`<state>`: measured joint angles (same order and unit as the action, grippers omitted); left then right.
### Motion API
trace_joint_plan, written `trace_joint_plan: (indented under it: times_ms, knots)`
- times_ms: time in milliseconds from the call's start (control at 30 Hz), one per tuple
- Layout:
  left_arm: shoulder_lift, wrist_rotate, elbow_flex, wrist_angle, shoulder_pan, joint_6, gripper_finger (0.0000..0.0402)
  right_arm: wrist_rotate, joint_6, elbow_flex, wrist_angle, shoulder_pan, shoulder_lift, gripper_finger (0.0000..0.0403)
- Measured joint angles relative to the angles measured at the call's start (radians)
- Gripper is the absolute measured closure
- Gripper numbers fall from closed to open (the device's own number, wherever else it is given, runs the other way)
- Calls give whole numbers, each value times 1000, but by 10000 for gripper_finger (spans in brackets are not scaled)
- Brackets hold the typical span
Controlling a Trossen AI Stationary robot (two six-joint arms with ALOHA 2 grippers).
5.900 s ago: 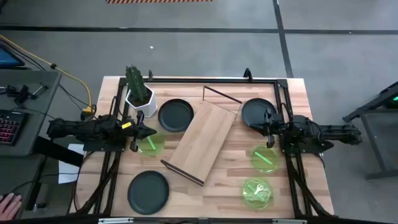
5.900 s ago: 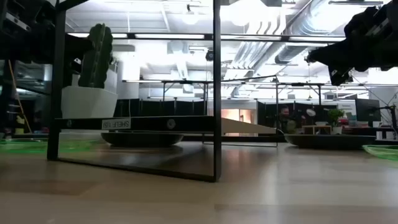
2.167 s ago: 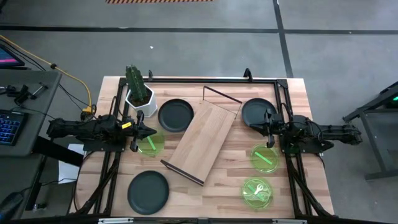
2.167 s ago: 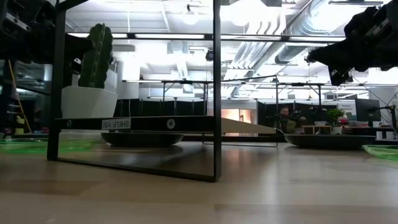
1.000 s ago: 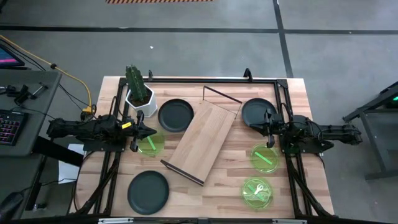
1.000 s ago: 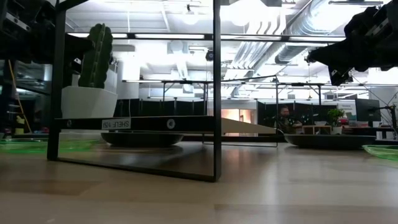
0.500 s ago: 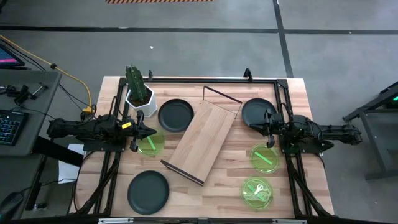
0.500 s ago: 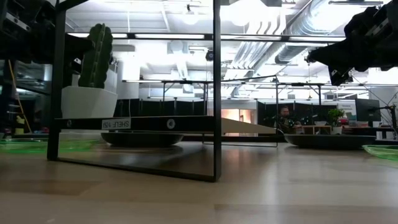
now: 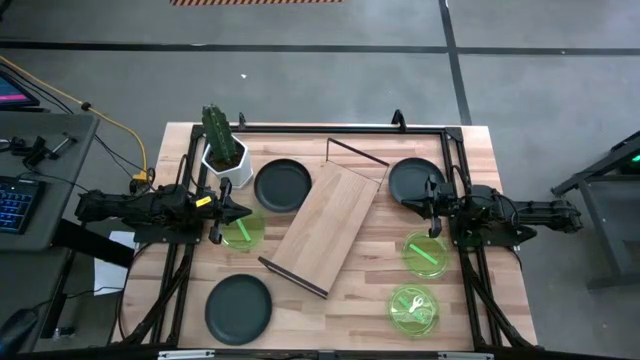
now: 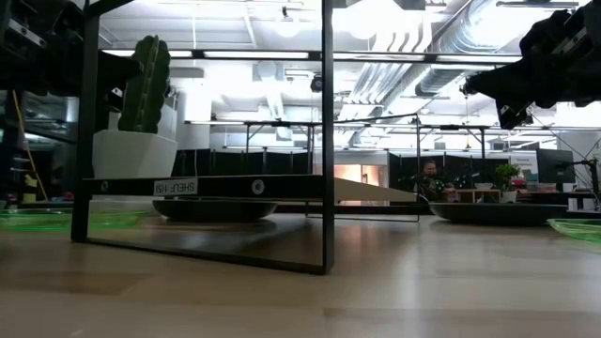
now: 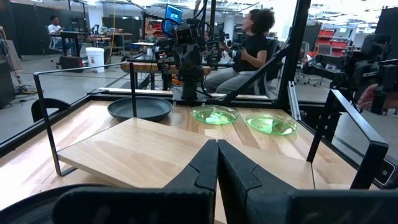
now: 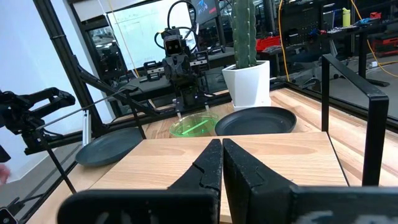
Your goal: Place and stack plates onto a shelf
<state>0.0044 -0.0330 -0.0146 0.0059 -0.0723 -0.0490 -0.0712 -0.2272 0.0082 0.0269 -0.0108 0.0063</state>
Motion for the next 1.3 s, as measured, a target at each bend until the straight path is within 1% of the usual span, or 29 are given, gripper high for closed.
trace_joint_plan:
  times_ms: [133, 300, 400, 467, 567, 633, 733, 867, 967, 1033, 1133, 1300]
  knots:
    - [0, 0, 0, 0, 0, 0, 402, 0, -8, 0, 0, 0, 0, 402]
    - [0, 0, 0, 0, 0, 0, 401, -6, -154, 0, 2, 0, 0, 402]
    - [0, 0, 0, 0, 0, 0, 402, -85, -220, 0, 83, -1, 1, 402]
    - [0, 0, 0, 0, 0, 0, 401, -98, -229, 2, 180, -2, 0, 402]
    - [0, 0, 0, 0, 0, 0, 402, -86, -188, 50, 174, -2, 14, 402]
    - [0, 0, 0, 0, 0, 0, 402, -115, -165, 93, 114, -2, 44, 400]
    - [0, 0, 0, 0, 0, 0, 401, -167, -177, 160, -65, -2, 119, 384]
    - [0, 0, 0, 0, 0, 0, 402, -176, -256, 234, -295, -2, 252, 336]
    - [0, 0, 0, 0, 0, 0, 402, -175, -333, 249, -438, -1, 359, 296]
    - [0, 0, 0, 0, 0, 0, 402, -174, -373, 248, -472, -1, 425, 275]
    - [0, 0, 0, 0, 0, 0, 401, -181, -402, 232, -471, -1, 517, 254]
    - [0, 0, 0, 0, 0, 0, 402, -259, -402, 232, -444, -2, 631, 242]
